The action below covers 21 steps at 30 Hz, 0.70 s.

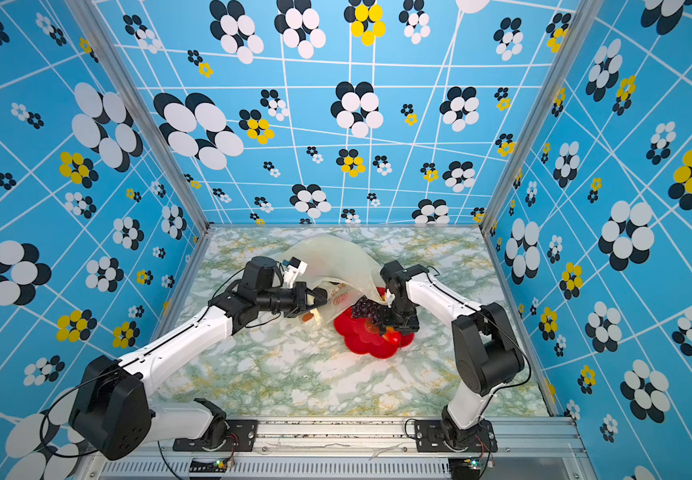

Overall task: Place the fruits into the plastic bag
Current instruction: 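Lower the right gripper onto the red-yellow mango on the plate and grasp it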

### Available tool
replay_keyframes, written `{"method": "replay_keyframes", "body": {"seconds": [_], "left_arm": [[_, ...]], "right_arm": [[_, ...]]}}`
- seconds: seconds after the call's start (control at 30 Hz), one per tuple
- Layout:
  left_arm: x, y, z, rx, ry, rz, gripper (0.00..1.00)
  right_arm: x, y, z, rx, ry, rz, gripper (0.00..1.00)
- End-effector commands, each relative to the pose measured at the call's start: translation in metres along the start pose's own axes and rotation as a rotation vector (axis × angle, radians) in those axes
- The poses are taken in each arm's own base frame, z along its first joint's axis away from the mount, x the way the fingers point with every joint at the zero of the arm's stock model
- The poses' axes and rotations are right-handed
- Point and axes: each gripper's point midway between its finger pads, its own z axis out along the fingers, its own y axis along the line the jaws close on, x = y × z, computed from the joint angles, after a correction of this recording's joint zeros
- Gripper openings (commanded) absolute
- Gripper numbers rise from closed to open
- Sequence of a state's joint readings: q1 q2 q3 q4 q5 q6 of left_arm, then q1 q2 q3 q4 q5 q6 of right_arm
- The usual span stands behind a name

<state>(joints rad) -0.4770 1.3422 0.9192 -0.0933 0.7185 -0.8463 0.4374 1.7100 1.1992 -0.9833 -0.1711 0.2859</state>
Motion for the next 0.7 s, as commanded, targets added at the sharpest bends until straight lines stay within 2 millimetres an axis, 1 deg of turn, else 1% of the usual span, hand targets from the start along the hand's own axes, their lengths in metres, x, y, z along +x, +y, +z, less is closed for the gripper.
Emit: {"method": "replay_keyframes", "body": {"seconds": [0.0,0.23,0.37,0.5,0.67], "left_arm": [[-0.004,-0.003,-0.002,0.011,-0.008,0.003,0.0],[-0.001,-0.002,-0.003,0.011,-0.006,-0.001,0.0],[0.001,-0.002,-0.004,0.009,-0.009,-0.004,0.0],[0.0,-0.003,-0.006,0.01,-0.014,-0.002,0.0],[-0.001,-0.004,-0.006,0.014,-0.019,-0.001,0.0]], "right_arm": [[0.01,0.005,0.012,-0.017,0.054,-0.02,0.68],[0.011,0.003,0.019,0.003,0.066,-0.022,0.66],[0.012,0.001,0.019,0.019,0.071,-0.017,0.59],[0.012,0.001,0.01,0.02,0.06,-0.013,0.49],[0.013,0.003,-0.009,0.019,0.022,-0.017,0.39]]}}
